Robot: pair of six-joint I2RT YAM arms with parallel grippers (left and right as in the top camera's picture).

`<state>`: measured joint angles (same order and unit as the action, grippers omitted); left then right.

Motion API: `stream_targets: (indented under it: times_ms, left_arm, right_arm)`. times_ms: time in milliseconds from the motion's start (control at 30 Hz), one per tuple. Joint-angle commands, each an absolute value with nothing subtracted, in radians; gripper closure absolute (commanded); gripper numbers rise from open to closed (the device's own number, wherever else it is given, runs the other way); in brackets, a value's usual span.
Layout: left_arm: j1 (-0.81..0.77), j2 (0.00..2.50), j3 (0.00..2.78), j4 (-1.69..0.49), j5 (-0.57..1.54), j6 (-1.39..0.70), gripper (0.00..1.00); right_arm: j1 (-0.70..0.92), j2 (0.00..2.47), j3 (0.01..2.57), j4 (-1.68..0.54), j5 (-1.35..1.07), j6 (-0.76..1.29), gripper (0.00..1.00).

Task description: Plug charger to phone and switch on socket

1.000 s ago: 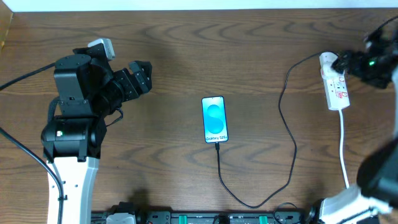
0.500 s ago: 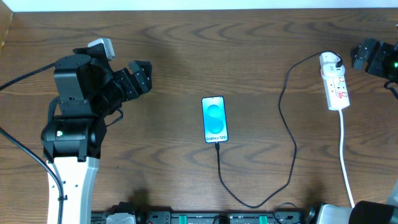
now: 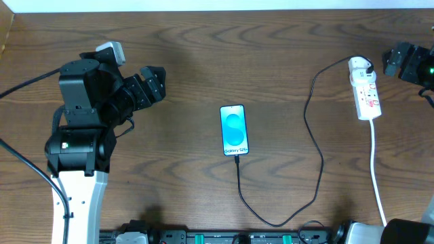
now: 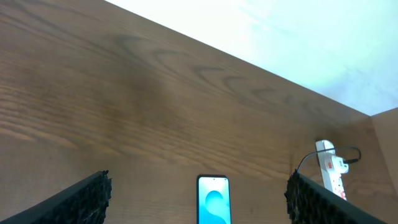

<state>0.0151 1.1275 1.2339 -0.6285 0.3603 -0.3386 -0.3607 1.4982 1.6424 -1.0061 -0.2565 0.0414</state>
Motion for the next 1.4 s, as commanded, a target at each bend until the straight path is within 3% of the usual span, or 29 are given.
stream_targets:
  times_ms: [0, 467, 800, 1100, 1367]
  left_arm:
    - [0.019, 1.124, 1.243, -0.629, 0.353, -0.322, 0.10]
    - [0.017, 1.122, 1.240, -0.628, 0.353, -0.321, 0.11]
    - [0.016, 0.991, 1.061, -0.628, 0.325, -0.322, 0.11]
    - [0.017, 0.701, 0.743, -0.591, 0.299, -0.321, 0.10]
    - [0.017, 0.327, 0.414, -0.241, 0.207, -0.269, 0.10]
  right_arm:
    - [-0.359, 1.489, 1.645, -1.007, -0.253, 0.051, 0.01]
    - [-0.359, 1.489, 1.645, -1.007, -0.253, 0.051, 0.01]
    - [-0.359, 1.489, 1.645, -1.007, -0.253, 0.051, 0.01]
    - [-0.359, 1.489, 1.645, -1.007, -0.252, 0.051, 0.01]
    - [-0.359, 1.489, 1.645, -1.007, -0.253, 0.051, 0.01]
